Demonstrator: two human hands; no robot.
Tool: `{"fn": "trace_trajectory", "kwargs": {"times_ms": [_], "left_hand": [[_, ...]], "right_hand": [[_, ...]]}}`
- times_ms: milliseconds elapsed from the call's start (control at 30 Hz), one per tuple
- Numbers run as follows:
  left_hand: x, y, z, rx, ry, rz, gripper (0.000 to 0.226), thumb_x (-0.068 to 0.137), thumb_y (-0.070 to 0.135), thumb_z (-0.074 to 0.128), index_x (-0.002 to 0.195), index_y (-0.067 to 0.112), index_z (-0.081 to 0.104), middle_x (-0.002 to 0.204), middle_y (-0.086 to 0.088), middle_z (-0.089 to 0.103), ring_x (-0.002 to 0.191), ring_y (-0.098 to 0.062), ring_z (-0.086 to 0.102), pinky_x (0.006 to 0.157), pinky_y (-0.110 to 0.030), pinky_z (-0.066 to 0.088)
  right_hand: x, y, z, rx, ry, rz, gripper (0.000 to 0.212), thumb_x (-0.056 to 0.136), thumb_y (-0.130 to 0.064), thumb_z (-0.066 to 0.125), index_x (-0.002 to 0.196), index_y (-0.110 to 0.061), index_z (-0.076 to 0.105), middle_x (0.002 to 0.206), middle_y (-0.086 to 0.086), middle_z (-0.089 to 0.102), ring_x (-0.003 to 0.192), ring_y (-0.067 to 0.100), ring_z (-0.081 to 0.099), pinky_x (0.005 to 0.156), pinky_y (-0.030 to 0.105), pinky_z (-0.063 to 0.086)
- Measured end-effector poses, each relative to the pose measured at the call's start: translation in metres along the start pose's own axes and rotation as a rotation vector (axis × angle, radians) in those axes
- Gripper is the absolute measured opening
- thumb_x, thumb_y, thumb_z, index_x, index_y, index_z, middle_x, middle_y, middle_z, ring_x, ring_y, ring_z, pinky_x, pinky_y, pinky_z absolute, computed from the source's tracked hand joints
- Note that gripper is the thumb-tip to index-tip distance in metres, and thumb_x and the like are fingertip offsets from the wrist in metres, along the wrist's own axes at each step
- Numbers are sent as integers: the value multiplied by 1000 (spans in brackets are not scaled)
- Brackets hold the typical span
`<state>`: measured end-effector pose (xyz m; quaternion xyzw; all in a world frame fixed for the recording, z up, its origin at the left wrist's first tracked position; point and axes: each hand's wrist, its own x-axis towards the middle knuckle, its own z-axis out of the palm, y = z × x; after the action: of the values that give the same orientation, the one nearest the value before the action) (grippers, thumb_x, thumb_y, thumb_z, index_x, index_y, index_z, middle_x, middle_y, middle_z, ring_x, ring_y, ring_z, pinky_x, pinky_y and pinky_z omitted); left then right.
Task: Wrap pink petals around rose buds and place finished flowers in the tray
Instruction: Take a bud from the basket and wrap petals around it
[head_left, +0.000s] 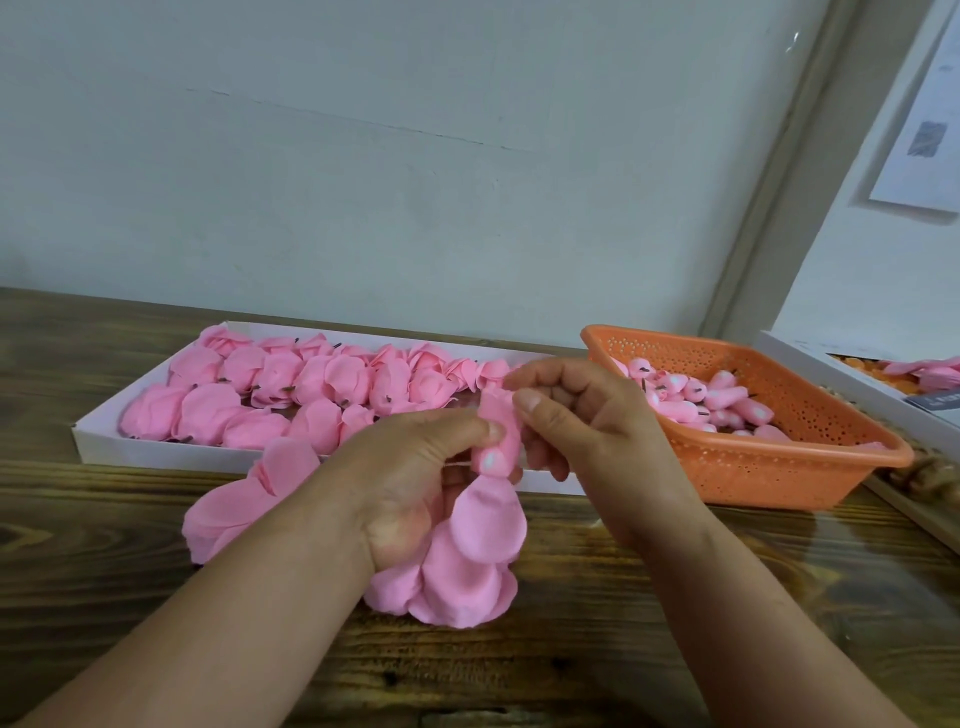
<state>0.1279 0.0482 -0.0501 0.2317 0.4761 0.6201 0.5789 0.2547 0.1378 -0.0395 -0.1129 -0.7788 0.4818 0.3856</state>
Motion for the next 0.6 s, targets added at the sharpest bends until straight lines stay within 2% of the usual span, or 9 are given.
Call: {"fn": "trace_trajectory", "kwargs": {"times_ms": [67,167,267,300,367,433,467,533,600], "left_hand": [[0,4,0,-83,15,-37,22,73,6,65,94,3,69,85,-13,60,75,-20,57,68,-29,51],[-3,8,-1,-160,18,-44,27,61,9,67,87,5,67,76,-10,60,64,-17,58,62,-27,53],[0,10,-2,-190,71,8,14,75,6,65,89,4,66,73,-9,60,61,-17,59,60,-29,56],[1,11,-3,-232,92,30,12,80,6,63,92,3,65,77,-10,61,65,-18,60,62,-29,56],[3,13,-4,-352,102,35,23,81,5,62,103,1,64,93,-12,62,77,-19,61,71,-30,56],[3,13,-3,-422,86,8,42,73,2,65,114,-3,63,102,-12,59,90,-20,60,77,-32,55],[2,12,-2,-420,65,-1,45,68,1,66,112,-5,63,100,-13,61,90,-21,61,72,-32,58],[-1,10,-1,-343,7,13,42,58,-2,68,100,-8,66,87,-15,66,74,-21,64,56,-29,60],[-3,8,2,-255,-45,36,41,52,-4,71,93,-8,68,76,-13,67,58,-17,64,49,-23,56]], "right_hand": [[0,-1,-2,18,-10,-7,18,82,-16,55,98,-19,63,65,-5,63,60,11,59,49,22,43],[0,-2,-6,-35,-5,-46,23,73,-4,56,94,-11,61,80,3,64,73,13,61,59,26,47],[-4,-5,-11,-322,-179,-168,35,66,3,62,97,-13,57,98,-1,58,88,11,55,70,28,47],[-4,-5,-11,-451,-234,-223,41,66,3,67,101,-14,55,104,-2,55,93,11,53,74,26,46],[-4,-3,-7,-663,-255,-358,46,67,-1,76,108,-13,56,111,0,53,102,11,49,83,24,44],[-4,-3,1,-709,-179,-445,42,70,-9,79,109,-10,61,110,4,54,105,15,51,88,28,45],[-4,-4,4,-668,-139,-456,39,71,-12,78,107,-10,64,107,4,54,104,16,52,88,29,45],[-4,-4,6,-552,-84,-426,28,72,-11,76,100,-11,70,102,3,54,99,17,54,88,25,44],[-3,-3,5,-496,-35,-397,14,72,-6,75,86,-9,73,95,6,56,92,14,55,89,9,37]]}}
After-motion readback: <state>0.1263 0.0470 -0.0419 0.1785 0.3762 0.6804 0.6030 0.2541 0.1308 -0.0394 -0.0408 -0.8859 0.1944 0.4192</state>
